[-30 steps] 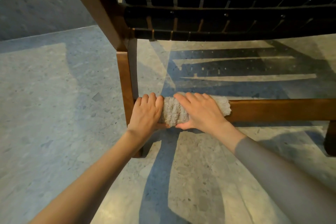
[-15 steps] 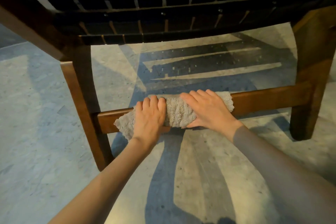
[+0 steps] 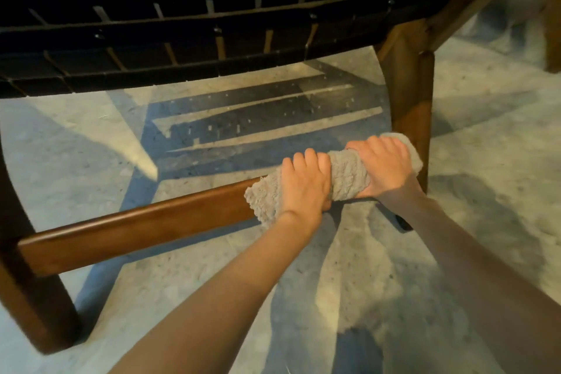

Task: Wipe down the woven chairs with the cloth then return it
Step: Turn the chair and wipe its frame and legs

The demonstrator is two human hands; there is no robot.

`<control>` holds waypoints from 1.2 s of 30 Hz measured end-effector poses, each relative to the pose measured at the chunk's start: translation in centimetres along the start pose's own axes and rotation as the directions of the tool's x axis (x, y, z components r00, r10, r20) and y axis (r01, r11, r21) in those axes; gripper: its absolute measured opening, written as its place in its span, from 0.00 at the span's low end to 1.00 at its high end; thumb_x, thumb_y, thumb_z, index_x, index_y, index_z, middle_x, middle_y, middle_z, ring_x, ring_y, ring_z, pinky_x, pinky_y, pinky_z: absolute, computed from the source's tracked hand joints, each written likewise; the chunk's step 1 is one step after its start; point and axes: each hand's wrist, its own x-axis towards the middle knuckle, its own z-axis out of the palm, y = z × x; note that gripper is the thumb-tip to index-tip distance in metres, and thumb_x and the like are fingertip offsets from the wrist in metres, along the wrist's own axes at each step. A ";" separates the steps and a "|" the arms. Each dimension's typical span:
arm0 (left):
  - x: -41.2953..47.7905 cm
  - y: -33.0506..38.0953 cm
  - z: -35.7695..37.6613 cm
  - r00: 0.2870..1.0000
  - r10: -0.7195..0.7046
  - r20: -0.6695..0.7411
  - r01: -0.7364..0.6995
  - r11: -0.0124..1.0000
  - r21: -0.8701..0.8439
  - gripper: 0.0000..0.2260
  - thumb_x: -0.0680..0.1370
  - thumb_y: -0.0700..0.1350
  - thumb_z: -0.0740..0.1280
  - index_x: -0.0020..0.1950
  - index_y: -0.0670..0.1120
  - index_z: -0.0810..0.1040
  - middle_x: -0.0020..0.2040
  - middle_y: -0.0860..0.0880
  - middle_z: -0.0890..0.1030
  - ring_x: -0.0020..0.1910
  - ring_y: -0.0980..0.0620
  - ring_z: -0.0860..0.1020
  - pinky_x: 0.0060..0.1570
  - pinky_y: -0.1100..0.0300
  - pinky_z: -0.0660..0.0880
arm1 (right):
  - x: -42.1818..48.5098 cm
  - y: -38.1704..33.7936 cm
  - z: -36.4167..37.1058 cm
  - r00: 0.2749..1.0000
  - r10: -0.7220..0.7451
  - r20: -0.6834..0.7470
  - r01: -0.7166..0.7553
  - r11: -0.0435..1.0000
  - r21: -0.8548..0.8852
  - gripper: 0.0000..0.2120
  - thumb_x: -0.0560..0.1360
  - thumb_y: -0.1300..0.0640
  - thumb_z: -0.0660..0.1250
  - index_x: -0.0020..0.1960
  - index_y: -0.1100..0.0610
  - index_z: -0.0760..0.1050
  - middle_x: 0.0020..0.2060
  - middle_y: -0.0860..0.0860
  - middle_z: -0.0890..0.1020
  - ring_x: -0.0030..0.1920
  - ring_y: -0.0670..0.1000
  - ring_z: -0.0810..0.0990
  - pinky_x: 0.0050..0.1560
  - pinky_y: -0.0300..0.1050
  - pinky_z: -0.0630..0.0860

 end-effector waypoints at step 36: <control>-19.4 -25.8 -1.1 0.964 -0.264 -0.009 0.265 0.964 0.024 0.28 0.61 0.55 0.79 0.51 0.36 0.80 0.43 0.37 0.79 0.40 0.38 0.79 0.45 0.47 0.78 | 1.2 -30.8 -4.3 0.911 -0.399 0.109 0.383 0.913 0.137 0.49 0.65 0.26 0.62 0.76 0.53 0.53 0.66 0.53 0.67 0.62 0.56 0.66 0.62 0.51 0.60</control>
